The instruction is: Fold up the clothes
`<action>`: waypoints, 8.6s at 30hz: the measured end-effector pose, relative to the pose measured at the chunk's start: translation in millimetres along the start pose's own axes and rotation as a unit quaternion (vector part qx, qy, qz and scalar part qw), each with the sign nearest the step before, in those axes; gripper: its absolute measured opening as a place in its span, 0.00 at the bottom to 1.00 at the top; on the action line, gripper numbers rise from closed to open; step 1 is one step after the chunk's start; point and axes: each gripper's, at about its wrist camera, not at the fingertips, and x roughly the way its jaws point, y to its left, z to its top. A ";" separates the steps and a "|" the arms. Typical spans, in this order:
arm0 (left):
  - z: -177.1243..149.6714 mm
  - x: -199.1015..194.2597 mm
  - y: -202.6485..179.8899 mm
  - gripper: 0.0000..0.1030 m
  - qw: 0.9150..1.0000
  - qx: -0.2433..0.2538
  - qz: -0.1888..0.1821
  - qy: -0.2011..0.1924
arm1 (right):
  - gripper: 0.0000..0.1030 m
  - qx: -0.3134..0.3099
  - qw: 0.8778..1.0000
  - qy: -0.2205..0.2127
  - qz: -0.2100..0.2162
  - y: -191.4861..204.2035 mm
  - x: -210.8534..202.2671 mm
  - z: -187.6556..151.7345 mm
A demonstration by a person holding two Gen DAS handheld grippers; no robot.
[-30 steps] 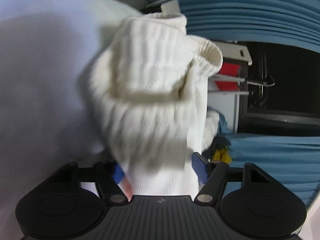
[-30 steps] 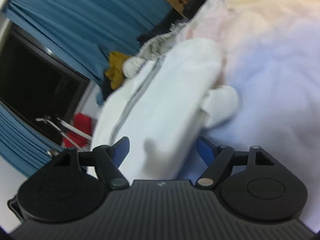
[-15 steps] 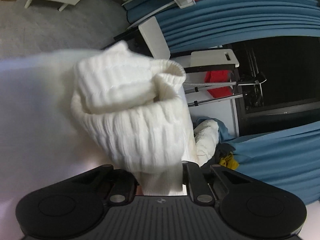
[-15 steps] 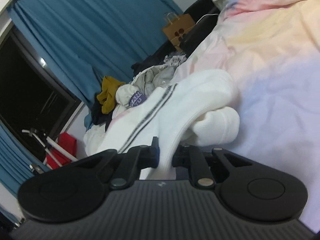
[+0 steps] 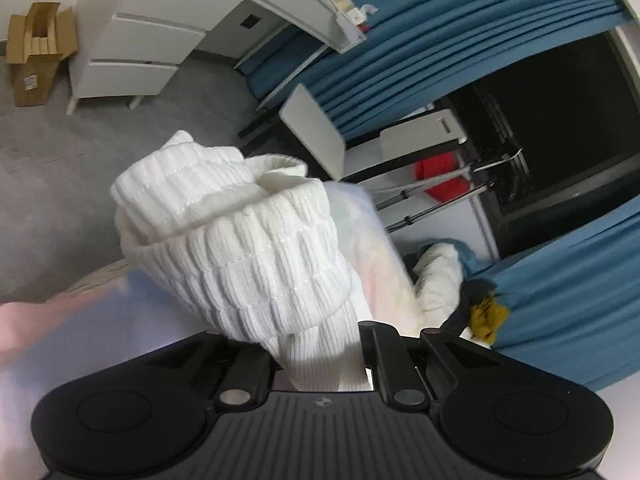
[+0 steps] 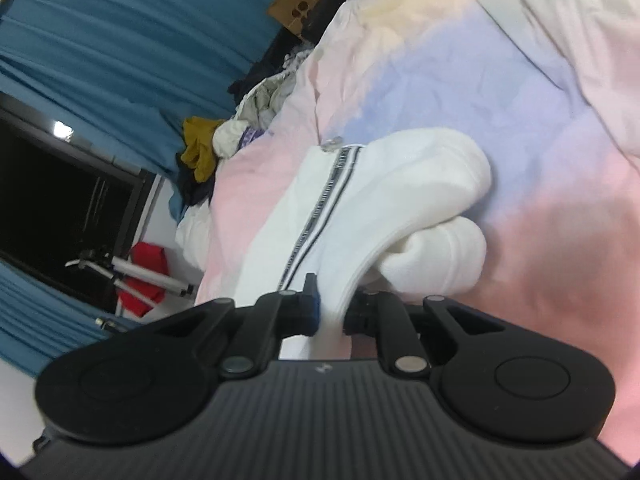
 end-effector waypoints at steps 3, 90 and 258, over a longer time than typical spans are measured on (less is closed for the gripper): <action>-6.8 -4.6 30.1 0.13 0.999 -0.014 0.027 0.026 | 0.13 -0.020 1.000 0.022 -0.011 -5.9 -8.8 -7.2; -289.9 140.0 -187.7 0.58 0.898 0.430 -0.055 0.076 | 0.11 -0.059 0.995 -0.085 -0.003 -6.1 25.4 -7.9; -410.8 11.0 -165.6 0.70 0.679 0.731 -0.014 0.071 | 0.69 -0.260 0.921 0.240 0.164 101.3 53.6 -134.1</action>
